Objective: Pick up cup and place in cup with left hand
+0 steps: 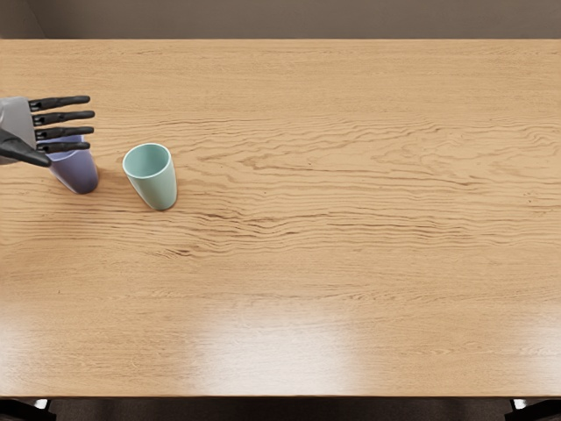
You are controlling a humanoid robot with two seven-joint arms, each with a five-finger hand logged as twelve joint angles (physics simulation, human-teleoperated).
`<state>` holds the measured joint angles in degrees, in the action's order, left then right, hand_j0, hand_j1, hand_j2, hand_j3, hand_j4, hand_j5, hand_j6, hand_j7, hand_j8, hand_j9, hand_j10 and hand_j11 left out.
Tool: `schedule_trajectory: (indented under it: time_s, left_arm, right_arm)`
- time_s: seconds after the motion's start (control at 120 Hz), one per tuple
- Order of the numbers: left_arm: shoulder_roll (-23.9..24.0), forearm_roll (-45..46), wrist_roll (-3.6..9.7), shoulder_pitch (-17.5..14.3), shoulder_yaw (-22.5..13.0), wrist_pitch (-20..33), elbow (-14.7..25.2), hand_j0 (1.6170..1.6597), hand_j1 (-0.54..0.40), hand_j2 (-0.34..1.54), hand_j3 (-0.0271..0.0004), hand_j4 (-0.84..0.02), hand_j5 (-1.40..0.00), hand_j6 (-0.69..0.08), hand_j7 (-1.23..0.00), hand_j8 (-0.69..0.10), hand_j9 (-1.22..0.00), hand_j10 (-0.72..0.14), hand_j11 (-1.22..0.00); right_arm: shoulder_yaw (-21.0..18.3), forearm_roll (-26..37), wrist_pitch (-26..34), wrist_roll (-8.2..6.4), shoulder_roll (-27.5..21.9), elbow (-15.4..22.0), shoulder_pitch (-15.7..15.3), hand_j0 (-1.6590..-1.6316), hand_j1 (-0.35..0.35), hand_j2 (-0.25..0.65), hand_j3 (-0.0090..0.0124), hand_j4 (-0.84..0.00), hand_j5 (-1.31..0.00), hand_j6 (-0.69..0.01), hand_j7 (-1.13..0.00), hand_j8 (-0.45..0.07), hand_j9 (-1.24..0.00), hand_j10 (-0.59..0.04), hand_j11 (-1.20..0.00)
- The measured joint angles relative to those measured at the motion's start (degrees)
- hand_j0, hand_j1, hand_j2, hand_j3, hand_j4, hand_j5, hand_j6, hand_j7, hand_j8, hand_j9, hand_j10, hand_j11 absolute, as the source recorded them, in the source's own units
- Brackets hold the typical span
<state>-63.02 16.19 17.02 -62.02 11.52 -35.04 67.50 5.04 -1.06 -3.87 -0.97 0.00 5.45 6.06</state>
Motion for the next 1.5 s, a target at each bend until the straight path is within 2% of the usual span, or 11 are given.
schedule_trajectory:
  time_s: [0.167,0.217,0.283,0.333,0.475,0.583,0.708,0.775,0.883,1.133,1.5]
  left_arm:
    - [2.2,-0.7,0.99,-0.4,0.0,0.0,0.0,1.6581,0.349,0.0,0.0,0.003,0.0,0.003,0.0,0.003,0.0,0.002,0.0]
    - [3.4,-1.7,3.22,-0.8,0.1,0.0,0.0,1.6581,0.349,0.0,0.0,0.003,0.0,0.004,0.0,0.003,0.0,0.002,0.0]
    - [4.4,-4.2,8.13,-5.3,0.2,0.0,0.1,1.6581,0.349,0.0,0.0,0.003,0.0,0.003,0.0,0.003,0.0,0.002,0.0]
    - [4.4,-8.4,10.54,-9.1,0.2,0.0,0.3,1.6581,0.349,0.0,0.0,0.002,0.0,0.003,0.0,0.003,0.0,0.002,0.0]
    - [4.8,-22.8,14.6,-14.8,0.2,0.0,4.9,1.6581,0.349,0.0,0.0,0.001,0.0,0.001,0.0,0.001,0.0,0.0,0.0]
    - [10.2,-33.9,16.78,-16.8,0.2,4.0,10.2,1.6581,0.349,0.0,0.0,-0.001,0.0,-0.001,0.0,-0.001,0.0,-0.001,0.0]
    - [15.8,-45.3,17.62,-16.9,0.0,17.4,12.4,1.6581,0.349,0.0,0.0,-0.002,0.0,-0.003,0.0,-0.003,0.0,-0.002,0.0]
    - [20.8,-50.7,17.79,-15.0,-0.2,23.8,12.8,1.6581,0.349,0.0,0.0,-0.002,0.0,-0.003,0.0,-0.003,0.0,-0.002,0.0]
    - [22.5,-57.2,17.92,-13.5,-0.6,29.5,13.1,1.658,0.349,0.0,0.0,-0.003,0.0,-0.004,0.0,-0.004,0.0,-0.003,0.0]
    - [23.8,-65.6,17.98,-9.1,-0.9,32.2,12.9,1.658,0.349,0.0,0.0,-0.004,0.0,-0.005,0.0,-0.005,0.0,-0.003,0.0]
    - [27.7,-66.9,17.98,-8.9,-2.1,32.3,8.4,1.658,0.334,0.0,0.0,-0.017,-0.02,-0.018,-0.02,-0.018,-0.02,-0.016,-0.02]
  right_arm:
    - [0.0,-0.1,0.0,0.0,0.0,0.0,0.0,-1.6581,-0.349,0.0,0.0,0.0,0.0,0.0,0.0,0.0,0.0,0.0,0.0]
    - [0.0,-0.1,0.0,0.0,0.0,0.0,0.0,-1.6581,-0.349,0.0,0.0,0.0,0.0,0.0,0.0,0.0,0.0,0.0,0.0]
    - [0.0,-0.1,0.0,0.0,0.0,0.0,0.0,-1.6581,-0.349,0.0,0.0,0.0,0.0,0.0,0.0,0.0,0.0,0.0,0.0]
    - [0.0,-0.1,0.0,0.0,0.0,0.0,0.0,-1.6581,-0.349,0.0,0.0,0.0,0.0,0.0,0.0,0.0,0.0,0.0,0.0]
    - [0.0,-0.1,0.0,0.0,0.0,0.0,0.0,-1.6581,-0.349,0.0,0.0,0.0,0.0,0.0,0.0,0.0,0.0,0.0,0.0]
    - [0.0,-0.1,0.0,0.0,0.0,0.0,0.0,-1.6581,-0.349,0.0,0.0,-0.001,0.0,-0.001,0.0,0.0,0.0,0.0,0.0]
    - [0.0,-0.1,0.0,0.0,0.0,0.0,0.0,-1.6581,-0.349,0.0,0.0,0.0,0.0,0.0,0.0,0.0,0.0,0.0,0.0]
    - [0.0,-0.1,0.0,0.0,0.0,0.0,0.0,-1.6581,-0.349,0.0,0.0,0.0,0.0,0.0,0.0,0.0,0.0,0.0,0.0]
    - [0.0,-0.1,0.0,0.0,0.0,0.0,0.0,-1.6581,-0.349,0.0,0.0,0.0,0.0,0.0,0.0,0.0,0.0,0.0,0.0]
    - [0.0,-0.1,0.0,0.0,0.0,0.0,0.0,-1.6581,-0.349,0.0,0.0,0.0,0.0,0.0,0.0,0.0,0.0,0.0,0.0]
    - [0.0,-0.1,0.0,0.0,0.0,0.0,0.0,-1.6581,-0.349,0.0,0.0,0.0,0.0,-0.001,0.0,0.0,0.0,0.0,0.0]
